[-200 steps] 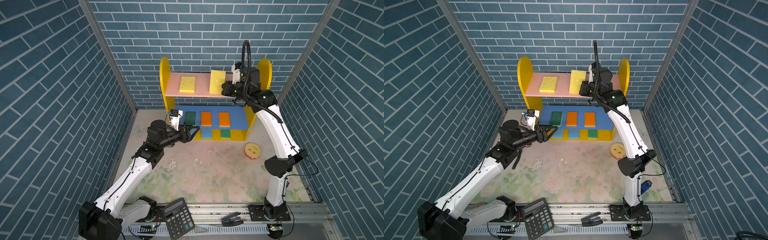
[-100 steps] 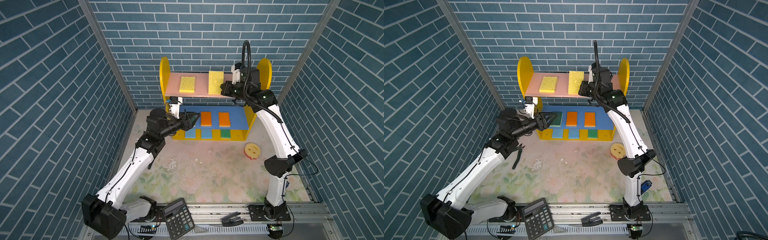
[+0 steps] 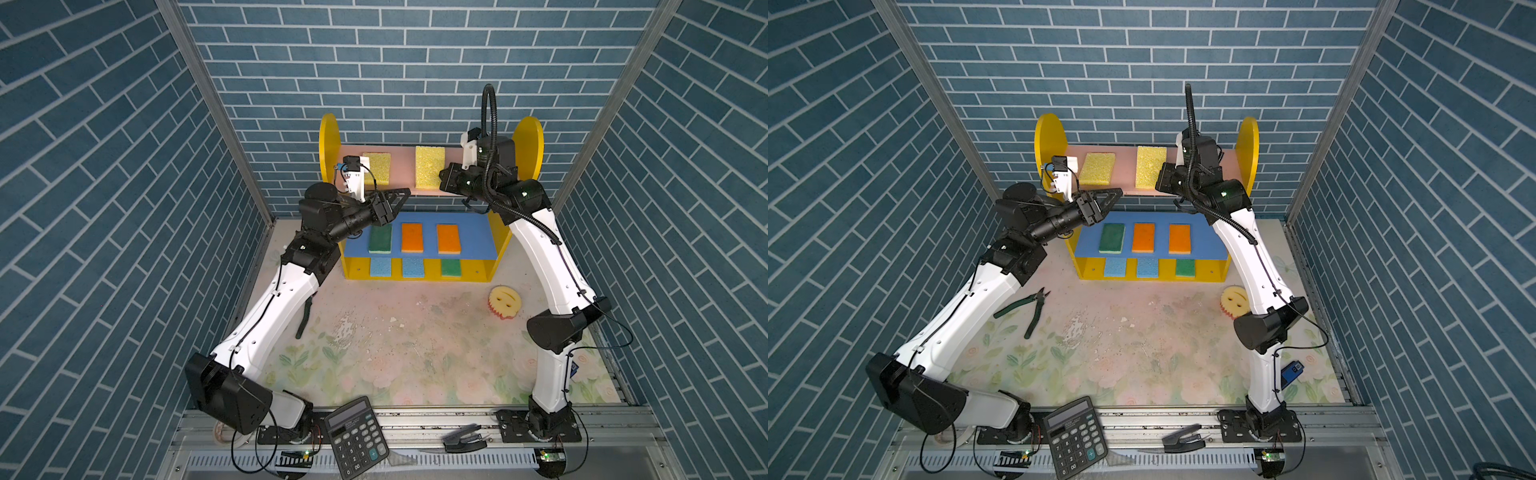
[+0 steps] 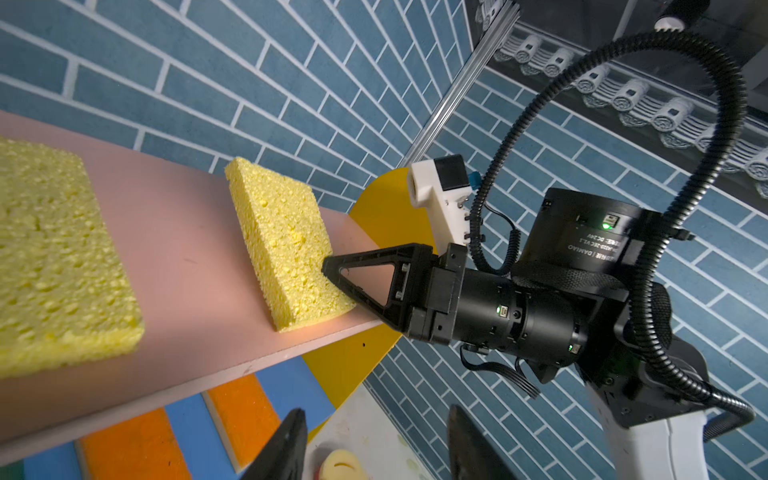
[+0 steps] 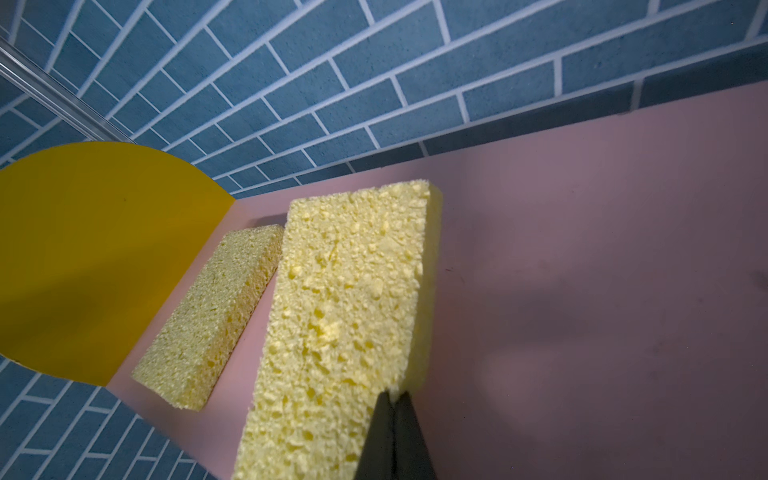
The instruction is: Place and organize the cleaning sponges onto the shelf
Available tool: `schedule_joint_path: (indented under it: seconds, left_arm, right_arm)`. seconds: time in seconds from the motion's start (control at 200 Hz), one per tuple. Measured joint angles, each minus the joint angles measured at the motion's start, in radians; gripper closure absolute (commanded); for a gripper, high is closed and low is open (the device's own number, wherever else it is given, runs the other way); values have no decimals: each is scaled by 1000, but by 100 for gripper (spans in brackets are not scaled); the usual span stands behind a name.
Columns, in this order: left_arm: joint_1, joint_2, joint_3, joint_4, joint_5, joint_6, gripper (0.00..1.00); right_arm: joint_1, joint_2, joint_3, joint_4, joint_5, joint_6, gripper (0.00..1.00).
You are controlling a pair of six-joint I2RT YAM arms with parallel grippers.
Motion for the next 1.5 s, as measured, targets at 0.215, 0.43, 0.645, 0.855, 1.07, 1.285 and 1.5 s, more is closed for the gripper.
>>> schedule_joint_path:
  seconds: [0.215,0.43,0.645,0.855,1.07,1.285,1.5]
  left_arm:
    - [0,26,256,-230,14,68,44]
    - [0,29,345,-328,17,96,44]
    - [-2,97,340,-332,31,67,45]
    - [-26,169,338,-330,44,41,45]
    - [-48,209,386,-336,44,44,45]
    - [-56,240,426,-348,46,50,47]
    - [-59,251,424,-357,34,50,47]
  right_arm:
    - [6,0,-21,24,16,0,90]
    - [28,-1,-25,27,43,-4,80]
    - [34,-4,-34,33,56,-11,73]
    - [35,-19,-61,62,63,-11,64]
    - [37,-23,-68,71,64,-11,63]
    - [37,-51,-106,79,64,-11,62]
    - [37,-101,-169,96,64,-11,61]
